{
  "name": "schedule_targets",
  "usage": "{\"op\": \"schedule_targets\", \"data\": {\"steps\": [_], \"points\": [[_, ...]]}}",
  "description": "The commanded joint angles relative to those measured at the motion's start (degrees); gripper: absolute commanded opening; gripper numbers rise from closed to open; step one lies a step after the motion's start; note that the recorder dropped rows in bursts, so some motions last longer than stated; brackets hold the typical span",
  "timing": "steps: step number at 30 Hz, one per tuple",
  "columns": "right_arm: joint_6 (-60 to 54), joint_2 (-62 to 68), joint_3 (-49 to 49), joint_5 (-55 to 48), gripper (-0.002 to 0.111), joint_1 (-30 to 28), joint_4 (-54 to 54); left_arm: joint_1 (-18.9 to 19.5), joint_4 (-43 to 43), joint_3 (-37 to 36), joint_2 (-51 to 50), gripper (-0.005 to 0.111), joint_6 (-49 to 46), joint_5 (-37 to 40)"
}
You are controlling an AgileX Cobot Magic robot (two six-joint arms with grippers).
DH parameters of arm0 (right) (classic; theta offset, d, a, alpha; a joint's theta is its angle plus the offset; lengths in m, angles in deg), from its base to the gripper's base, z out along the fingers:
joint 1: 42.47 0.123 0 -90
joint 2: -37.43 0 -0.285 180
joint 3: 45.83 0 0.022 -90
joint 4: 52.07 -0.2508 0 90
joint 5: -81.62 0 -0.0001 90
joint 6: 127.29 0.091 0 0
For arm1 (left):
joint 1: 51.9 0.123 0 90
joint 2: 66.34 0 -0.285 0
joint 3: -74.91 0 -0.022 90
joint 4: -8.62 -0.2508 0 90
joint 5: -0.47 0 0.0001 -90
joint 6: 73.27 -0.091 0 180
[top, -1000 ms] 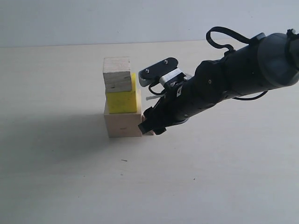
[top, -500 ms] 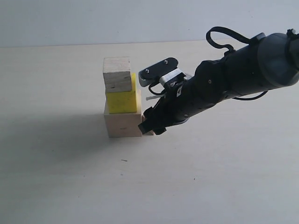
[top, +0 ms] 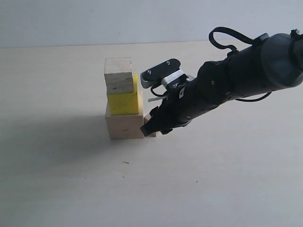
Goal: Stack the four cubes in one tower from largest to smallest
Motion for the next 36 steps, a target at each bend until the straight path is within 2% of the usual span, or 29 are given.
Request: {"op": "schedule_targets", "data": {"steps": [1, 13, 17, 24, 31, 36], "points": [[-0.3, -0.1, -0.3, -0.2, 0.039, -0.2, 0.1, 0.2, -0.5, 0.0, 0.1, 0.000, 0.1, -0.9], [-0.5, -0.1, -0.3, -2.0, 0.005, -0.2, 0.5, 0.2, -0.6, 0.0, 1.0, 0.000, 0.1, -0.9], [-0.9, -0.3, -0.3, -3.6, 0.005, -0.2, 0.9, 0.2, -0.6, 0.0, 1.0, 0.000, 0.0, -1.0], [-13.5, -5.6, -0.3, -11.4, 0.005, -0.3, 3.5, 0.2, -0.6, 0.0, 1.0, 0.000, 0.0, -1.5], [-10.2, -7.9, -0.3, -11.4, 0.005, -0.3, 8.9, 0.2, -0.6, 0.0, 1.0, 0.000, 0.0, -1.5], [-21.2, -7.9, -0.3, -11.5, 0.005, -0.3, 8.8, 0.2, -0.6, 0.0, 1.0, 0.000, 0.0, -1.5]]}}
